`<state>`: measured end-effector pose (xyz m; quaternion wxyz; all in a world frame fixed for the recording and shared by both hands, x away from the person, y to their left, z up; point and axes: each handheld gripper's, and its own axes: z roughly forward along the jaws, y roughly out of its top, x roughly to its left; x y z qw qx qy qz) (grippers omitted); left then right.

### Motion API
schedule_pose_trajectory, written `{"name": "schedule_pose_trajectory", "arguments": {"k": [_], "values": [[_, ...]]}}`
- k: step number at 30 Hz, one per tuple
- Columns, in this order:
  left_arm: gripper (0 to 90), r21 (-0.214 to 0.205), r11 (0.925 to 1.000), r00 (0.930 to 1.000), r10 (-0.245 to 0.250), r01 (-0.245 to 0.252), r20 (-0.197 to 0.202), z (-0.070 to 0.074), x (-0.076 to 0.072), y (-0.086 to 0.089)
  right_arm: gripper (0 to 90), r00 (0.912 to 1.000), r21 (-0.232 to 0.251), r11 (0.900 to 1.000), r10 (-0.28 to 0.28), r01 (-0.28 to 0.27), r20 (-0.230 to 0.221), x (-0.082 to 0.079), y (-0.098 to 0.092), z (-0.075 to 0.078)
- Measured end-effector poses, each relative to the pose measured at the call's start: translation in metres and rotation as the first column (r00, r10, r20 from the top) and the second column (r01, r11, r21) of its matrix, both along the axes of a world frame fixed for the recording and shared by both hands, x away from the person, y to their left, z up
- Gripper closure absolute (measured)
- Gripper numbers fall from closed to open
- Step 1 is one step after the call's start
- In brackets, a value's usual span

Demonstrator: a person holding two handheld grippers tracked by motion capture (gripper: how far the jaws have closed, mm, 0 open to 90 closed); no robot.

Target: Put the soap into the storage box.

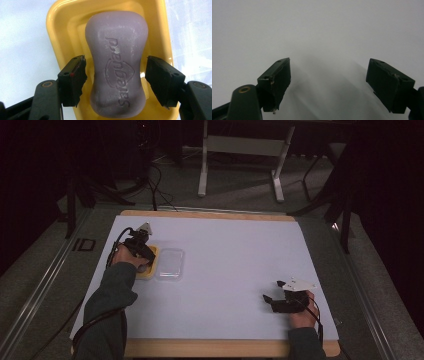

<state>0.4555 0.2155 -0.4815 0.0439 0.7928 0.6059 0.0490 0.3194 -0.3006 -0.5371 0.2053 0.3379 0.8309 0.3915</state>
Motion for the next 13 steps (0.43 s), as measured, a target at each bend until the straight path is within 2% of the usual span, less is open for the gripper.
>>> {"name": "schedule_pose_trajectory", "arguments": {"k": [4, 7, 13], "values": [[30.8, 0.009, 1.0, 0.9998, 0.001, -0.001, 0.019, 0.004, 0.0, -0.001, 19.4, 1.0, 0.0, 1.0, 0.0, 0.0, 0.0, 0.0, 0.0, 0.0], [24.8, 0.033, 0.9994, 0.9993, 0.0, -0.001, 0.036, 0.008, 0.0, -0.003, 19.4, 1.0, 0.0, 1.0, 0.0, 0.0, 0.0, 0.0, 0.0, 0.0], [24.5, 0.023, 0.9997, 0.9938, -0.006, 0.004, 0.111, 0.023, -0.004, -0.005, 19.4, 1.0, 0.001, 1.0, 0.001, -0.001, -0.001, 0.0, 0.0, 0.0]]}}
